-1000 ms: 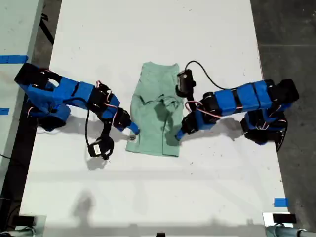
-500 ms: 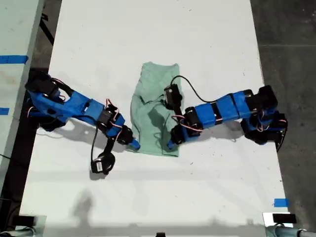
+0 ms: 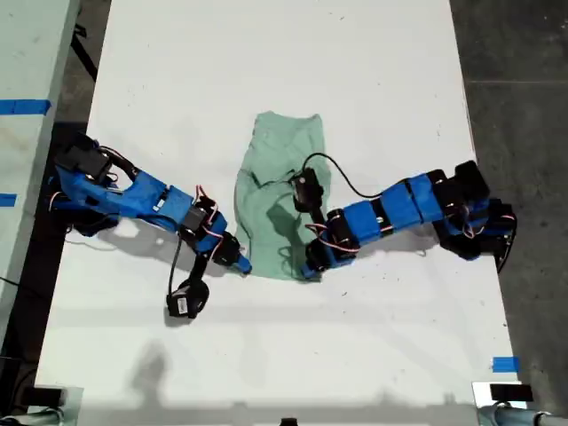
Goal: Fold tshirt
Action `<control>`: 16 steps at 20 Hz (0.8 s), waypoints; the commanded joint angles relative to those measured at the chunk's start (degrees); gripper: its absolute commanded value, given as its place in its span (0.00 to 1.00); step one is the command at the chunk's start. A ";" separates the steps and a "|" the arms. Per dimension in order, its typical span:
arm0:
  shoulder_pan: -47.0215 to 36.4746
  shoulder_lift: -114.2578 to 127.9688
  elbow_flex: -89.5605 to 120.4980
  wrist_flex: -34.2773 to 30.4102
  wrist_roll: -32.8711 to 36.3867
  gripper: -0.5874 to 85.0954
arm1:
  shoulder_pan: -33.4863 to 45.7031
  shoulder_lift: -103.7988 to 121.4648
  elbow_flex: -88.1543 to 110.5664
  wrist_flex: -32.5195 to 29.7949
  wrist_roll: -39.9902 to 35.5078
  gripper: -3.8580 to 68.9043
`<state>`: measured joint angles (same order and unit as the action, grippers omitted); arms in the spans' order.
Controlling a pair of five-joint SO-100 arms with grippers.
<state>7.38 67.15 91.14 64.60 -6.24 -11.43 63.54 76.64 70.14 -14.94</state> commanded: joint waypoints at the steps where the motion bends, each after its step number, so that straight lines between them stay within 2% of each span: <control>1: 0.09 -0.70 -3.34 -1.49 -1.14 0.30 | -0.97 -1.41 -8.00 -1.85 0.70 0.36; 2: -0.18 -1.85 -3.34 -2.11 -1.14 0.30 | -0.97 -2.81 -8.61 -2.11 0.70 0.34; 4: -0.70 -3.43 -4.39 -3.60 3.34 0.14 | -1.05 -4.57 -9.05 -2.90 0.97 0.07; 5: 0.09 -3.08 -4.66 -3.78 3.08 0.04 | -1.23 -5.01 -9.14 -3.52 0.70 0.06; 6: 0.26 -3.25 -5.54 -3.69 2.72 0.01 | -1.41 -5.10 -9.23 -3.52 0.70 0.06; 9: 1.41 -5.45 -12.39 2.20 1.76 0.01 | -2.11 -4.13 -10.81 -1.76 0.18 0.06; 12: 2.99 -6.42 -21.36 8.00 1.76 0.01 | -3.96 -1.05 -15.38 5.36 -0.09 0.06; 14: 4.92 -11.34 -35.51 14.77 1.76 0.01 | -6.86 1.23 -18.46 9.40 0.70 0.06; 16: 7.12 -11.60 -39.11 13.18 0.88 0.01 | -10.55 2.37 -21.01 11.34 2.46 0.06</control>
<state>11.95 53.61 59.33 78.13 -4.13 -18.19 59.50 60.56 78.84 -14.06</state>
